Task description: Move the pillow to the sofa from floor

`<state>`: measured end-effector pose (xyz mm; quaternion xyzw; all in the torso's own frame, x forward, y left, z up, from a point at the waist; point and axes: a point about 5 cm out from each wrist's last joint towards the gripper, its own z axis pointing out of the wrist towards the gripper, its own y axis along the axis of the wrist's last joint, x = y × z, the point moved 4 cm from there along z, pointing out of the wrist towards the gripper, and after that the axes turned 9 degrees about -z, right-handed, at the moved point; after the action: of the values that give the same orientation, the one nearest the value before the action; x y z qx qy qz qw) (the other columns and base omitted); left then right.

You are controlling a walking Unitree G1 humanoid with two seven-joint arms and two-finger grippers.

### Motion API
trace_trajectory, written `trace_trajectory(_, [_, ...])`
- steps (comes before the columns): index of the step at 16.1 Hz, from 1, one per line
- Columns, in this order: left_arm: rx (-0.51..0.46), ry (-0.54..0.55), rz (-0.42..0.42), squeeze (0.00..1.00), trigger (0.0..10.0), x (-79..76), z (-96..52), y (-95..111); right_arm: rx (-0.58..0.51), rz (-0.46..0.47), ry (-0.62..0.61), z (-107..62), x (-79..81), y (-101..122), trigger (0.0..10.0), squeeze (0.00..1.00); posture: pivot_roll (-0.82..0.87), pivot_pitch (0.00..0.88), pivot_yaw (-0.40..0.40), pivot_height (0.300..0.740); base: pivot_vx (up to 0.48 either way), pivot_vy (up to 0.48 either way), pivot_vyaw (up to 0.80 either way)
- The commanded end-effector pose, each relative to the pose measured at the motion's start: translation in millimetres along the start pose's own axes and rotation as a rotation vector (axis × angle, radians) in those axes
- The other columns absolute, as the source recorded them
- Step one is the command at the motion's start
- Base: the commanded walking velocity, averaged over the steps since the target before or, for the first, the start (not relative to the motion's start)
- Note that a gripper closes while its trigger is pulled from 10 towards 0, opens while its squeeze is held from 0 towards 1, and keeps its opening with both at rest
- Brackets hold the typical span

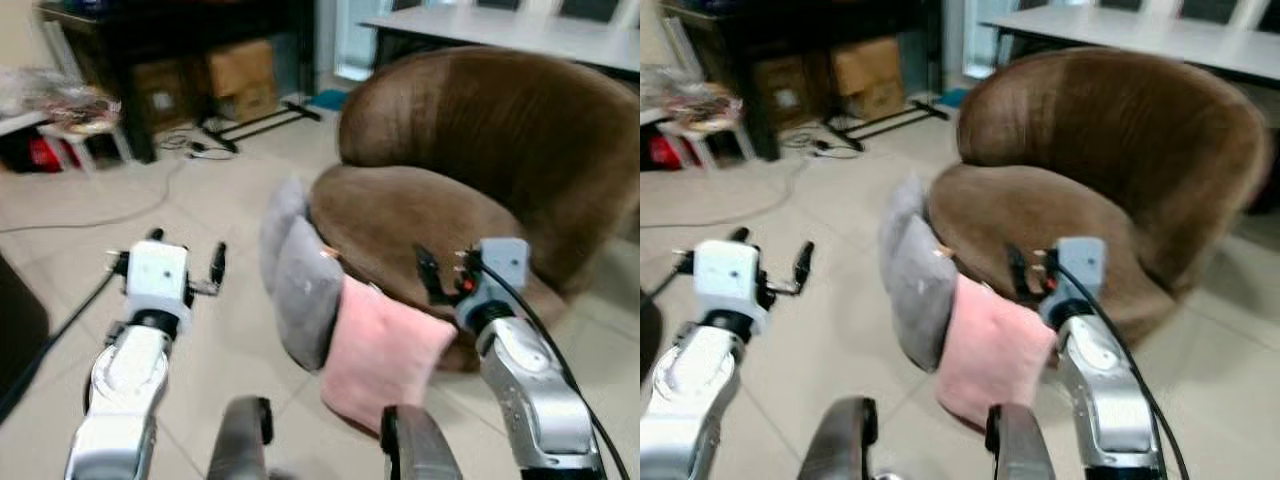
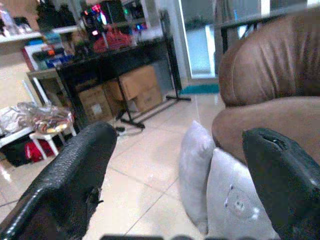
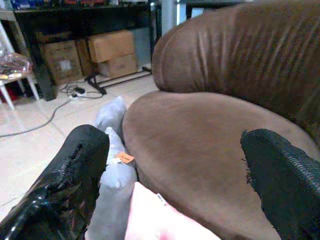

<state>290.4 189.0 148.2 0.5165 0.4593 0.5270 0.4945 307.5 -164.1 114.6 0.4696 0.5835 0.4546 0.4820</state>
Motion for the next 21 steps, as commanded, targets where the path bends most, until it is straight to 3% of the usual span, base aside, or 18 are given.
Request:
trace_trajectory(1, [-0.006,0.002,-0.006,0.00,10.0,0.9,-2.6,0.6,-0.019,-0.017,-0.013,1.2,-4.8,5.0,10.0,0.00,-0.06,0.000,0.017,0.605,0.000,0.000,0.00])
trace_trajectory(5, [0.003,-0.015,0.005,0.00,10.0,2.0,-2.4,-5.4,-0.006,-0.038,-0.027,1.5,-4.7,-3.1,10.0,0.00,-0.06,0.000,0.025,0.605,0.294,0.000,0.00])
trace_trajectory(11, [0.003,0.000,0.028,0.00,10.0,10.6,-5.4,-3.3,-0.009,-0.021,0.022,9.9,12.4,-5.7,10.0,0.00,-0.02,0.000,0.011,0.605,0.288,0.000,0.00])
trace_trajectory(17, [-0.003,-0.048,0.008,0.00,10.0,-0.4,4.9,-3.0,-0.007,-0.023,-0.021,2.9,3.6,-8.5,10.0,0.00,-0.06,0.000,0.042,0.605,0.275,0.000,-0.26])
trace_trajectory(21, [-0.002,-0.039,0.001,0.00,10.0,-1.7,5.2,-5.6,0.000,-0.026,-0.002,3.5,3.8,-9.1,10.0,0.00,-0.07,0.000,0.038,0.605,0.000,0.000,0.00])
